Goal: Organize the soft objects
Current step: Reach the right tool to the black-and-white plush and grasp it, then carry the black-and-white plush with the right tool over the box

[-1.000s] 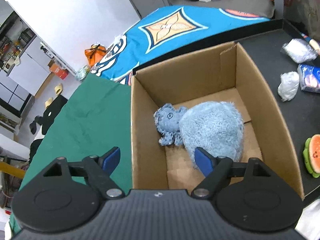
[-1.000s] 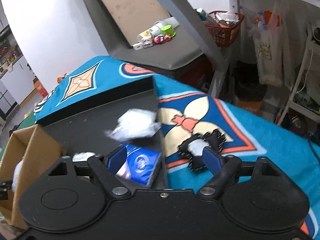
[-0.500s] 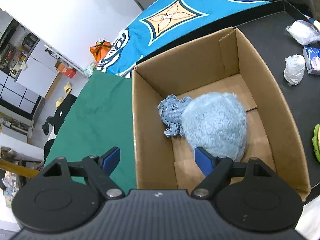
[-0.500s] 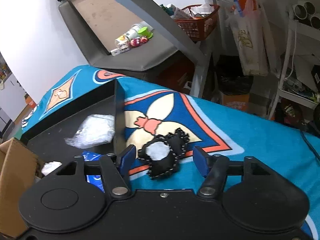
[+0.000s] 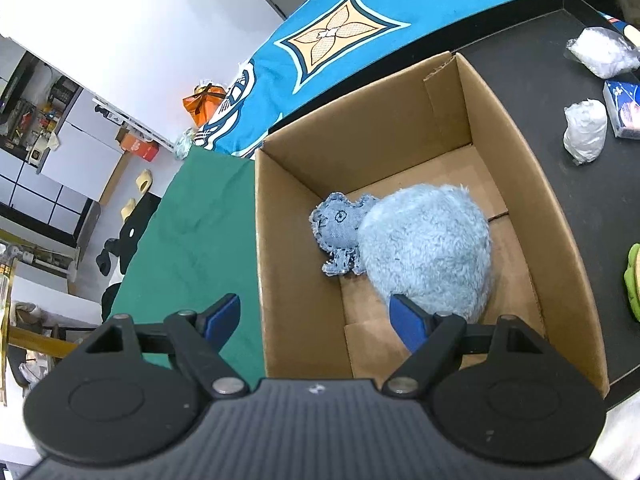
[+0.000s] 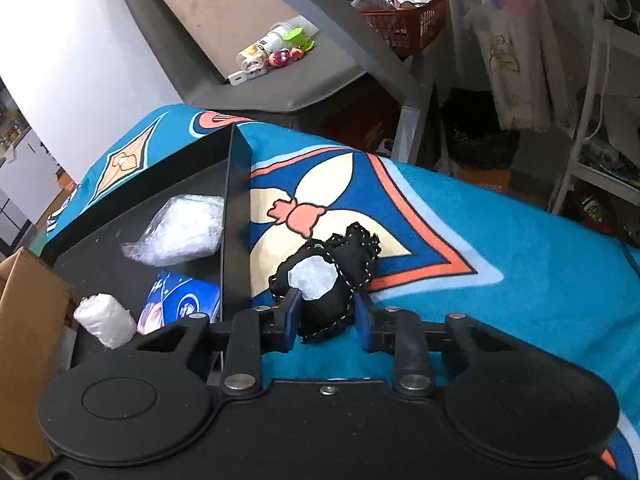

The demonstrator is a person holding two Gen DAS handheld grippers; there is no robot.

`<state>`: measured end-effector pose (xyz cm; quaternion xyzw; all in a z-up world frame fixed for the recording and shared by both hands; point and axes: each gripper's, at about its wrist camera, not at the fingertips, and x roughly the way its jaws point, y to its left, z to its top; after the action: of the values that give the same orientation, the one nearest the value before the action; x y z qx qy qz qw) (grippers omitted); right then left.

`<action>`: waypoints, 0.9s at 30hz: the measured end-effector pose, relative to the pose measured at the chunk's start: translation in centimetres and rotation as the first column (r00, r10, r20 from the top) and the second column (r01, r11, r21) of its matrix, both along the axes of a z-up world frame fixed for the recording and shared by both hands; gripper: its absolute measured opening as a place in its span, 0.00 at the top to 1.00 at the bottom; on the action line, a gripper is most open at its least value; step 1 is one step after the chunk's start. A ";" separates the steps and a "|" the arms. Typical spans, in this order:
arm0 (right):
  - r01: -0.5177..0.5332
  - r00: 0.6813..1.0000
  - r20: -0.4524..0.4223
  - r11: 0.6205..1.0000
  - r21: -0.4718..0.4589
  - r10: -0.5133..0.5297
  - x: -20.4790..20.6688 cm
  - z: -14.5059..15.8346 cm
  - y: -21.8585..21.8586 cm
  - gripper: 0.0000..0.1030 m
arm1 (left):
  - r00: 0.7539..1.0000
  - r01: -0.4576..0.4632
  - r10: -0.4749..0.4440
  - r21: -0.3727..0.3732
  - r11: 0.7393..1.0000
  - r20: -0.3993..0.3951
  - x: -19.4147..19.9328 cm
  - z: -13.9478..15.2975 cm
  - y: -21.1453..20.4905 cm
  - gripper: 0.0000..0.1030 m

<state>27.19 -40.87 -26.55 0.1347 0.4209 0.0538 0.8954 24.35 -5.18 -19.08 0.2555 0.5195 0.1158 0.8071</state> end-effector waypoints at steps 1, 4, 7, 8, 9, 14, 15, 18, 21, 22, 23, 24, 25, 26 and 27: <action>-0.004 1.000 0.003 1.000 -0.001 0.004 -0.2 0.1 0.0 0.77 | 1.000 -0.003 0.003 -0.002 1.000 0.002 0.0 0.0 0.0 0.22; -0.011 1.000 0.006 1.000 0.004 0.011 -0.5 0.2 -0.1 0.80 | 1.000 -0.002 0.002 -0.004 1.000 0.000 0.0 0.0 0.1 0.22; -0.012 1.000 -0.002 1.000 -0.008 0.012 -0.8 0.3 0.1 0.81 | 1.000 0.007 -0.007 -0.009 1.000 -0.003 -0.1 0.1 0.1 0.22; -0.011 1.000 -0.005 1.000 -0.014 0.011 -0.8 0.4 0.2 0.81 | 1.000 0.009 -0.009 -0.012 1.000 -0.002 -0.2 0.2 0.2 0.22; -0.012 1.000 0.001 0.999 -0.037 0.012 -0.9 0.6 0.4 0.81 | 1.000 0.010 -0.010 -0.015 1.000 -0.001 -0.2 0.2 0.3 0.22; -0.008 1.000 0.002 0.994 -0.105 0.008 -1.2 1.1 1.1 0.81 | 1.000 0.008 -0.007 -0.049 0.999 0.015 -0.5 0.6 0.9 0.22; -0.005 1.000 0.003 0.993 -0.114 0.005 -1.3 1.3 1.3 0.81 | 1.000 0.010 -0.009 -0.055 0.998 0.020 -0.6 0.7 0.9 0.22; 0.003 1.000 -0.002 0.993 -0.121 -0.003 -1.6 1.9 1.6 0.81 | 1.000 0.005 -0.003 -0.085 0.996 0.031 -0.7 0.8 1.4 0.22; -0.014 1.000 -0.004 0.989 -0.145 0.014 -1.7 2.7 2.2 0.81 | 0.999 0.006 -0.002 -0.115 0.993 0.040 -1.0 1.1 1.7 0.22; -0.020 1.000 -0.004 0.988 -0.151 0.020 -1.8 3.0 2.4 0.81 | 0.999 0.010 -0.005 -0.121 0.993 0.044 -1.1 1.1 1.9 0.22; -0.025 1.000 -0.002 0.987 -0.160 0.025 -1.9 3.2 2.6 0.81 | 0.999 0.013 -0.007 -0.124 0.992 0.048 -1.2 1.2 2.0 0.22; -0.030 1.000 -0.002 0.985 -0.169 0.030 -2.1 3.5 2.7 0.81 | 0.999 0.014 -0.008 -0.130 0.991 0.051 -1.3 1.3 2.1 0.22; -0.034 0.999 -0.003 0.984 -0.178 0.034 -2.3 3.7 2.9 0.81 | 0.998 0.014 -0.006 -0.137 0.990 0.054 -1.4 1.4 2.3 0.22; -0.037 0.999 -0.005 0.982 -0.184 0.037 -2.5 4.0 3.0 0.81 | 0.998 0.012 -0.004 -0.144 0.990 0.059 -1.5 1.5 2.5 0.22; -0.038 0.999 -0.007 0.981 -0.188 0.038 -2.7 4.2 3.1 0.81 | 0.998 0.011 -0.001 -0.150 0.989 0.063 -1.5 1.5 2.8 0.22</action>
<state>24.53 -37.77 -22.39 0.0417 0.4280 0.0308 0.9023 22.80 -2.40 -17.53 0.1916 0.5002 0.0818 0.8404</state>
